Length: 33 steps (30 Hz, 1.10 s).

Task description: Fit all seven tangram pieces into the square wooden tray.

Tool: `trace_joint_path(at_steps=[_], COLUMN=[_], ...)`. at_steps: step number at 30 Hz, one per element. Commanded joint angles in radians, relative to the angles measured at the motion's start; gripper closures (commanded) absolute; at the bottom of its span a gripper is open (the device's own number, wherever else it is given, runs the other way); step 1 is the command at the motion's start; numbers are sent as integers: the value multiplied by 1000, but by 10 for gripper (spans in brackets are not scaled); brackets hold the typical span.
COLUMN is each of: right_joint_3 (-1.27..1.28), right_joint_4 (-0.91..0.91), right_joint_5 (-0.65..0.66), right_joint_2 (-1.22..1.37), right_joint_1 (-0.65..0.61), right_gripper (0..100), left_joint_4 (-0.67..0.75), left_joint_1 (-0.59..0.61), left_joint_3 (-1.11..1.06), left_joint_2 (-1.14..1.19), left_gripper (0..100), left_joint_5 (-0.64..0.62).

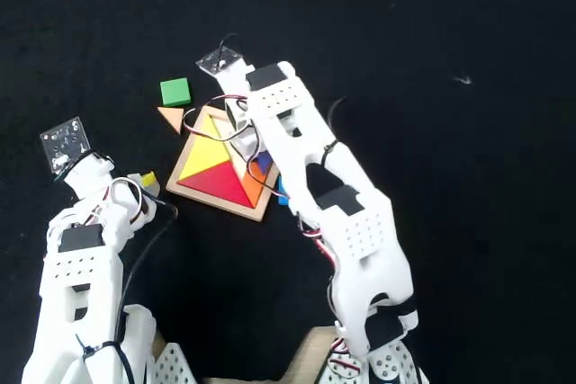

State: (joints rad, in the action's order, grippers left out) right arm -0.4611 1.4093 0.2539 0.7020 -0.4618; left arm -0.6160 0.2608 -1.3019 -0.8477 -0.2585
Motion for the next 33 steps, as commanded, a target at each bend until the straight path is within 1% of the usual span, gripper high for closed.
trace_joint_path(at_steps=[1,4,7,10,14,16,18,20,23,24,25,27,30,33], right_joint_3=[-59,-62,-79,-81,-108,-151,-211,-272,-338,-346,-341,-352,-331,-223], right_joint_4=[11,11,12,25,55,98,163,227,269,272,275,321,358,327], right_joint_5=[-11,-44,-23,14,17,17,18,18,12,15,18,18,11,5], right_joint_2=[-15,-15,-12,-13,-19,-33,-54,-82,-116,-120,-125,-130,-159,-202], right_joint_1=[-6,-3,-5,-5,-2,12,32,63,127,149,170,206,239,256], right_gripper=[776,667,590,586,589,622,691,792,982,989,964,988,988,988], left_joint_4=[17,17,17,17,17,17,17,17,17,17,17,11,2,-78], left_joint_1=[-15,-15,-15,-15,-15,-15,-15,-15,-15,-15,-18,-39,-62,-70], left_joint_3=[7,7,7,7,7,7,7,7,7,8,13,18,35,105], left_joint_2=[2,2,2,2,2,2,2,2,2,2,2,2,3,5], left_gripper=[781,781,781,781,781,781,781,781,781,781,781,797,859,915], left_joint_5=[-8,-8,-8,-8,-8,-8,-8,-8,-9,-9,-5,12,120,189])
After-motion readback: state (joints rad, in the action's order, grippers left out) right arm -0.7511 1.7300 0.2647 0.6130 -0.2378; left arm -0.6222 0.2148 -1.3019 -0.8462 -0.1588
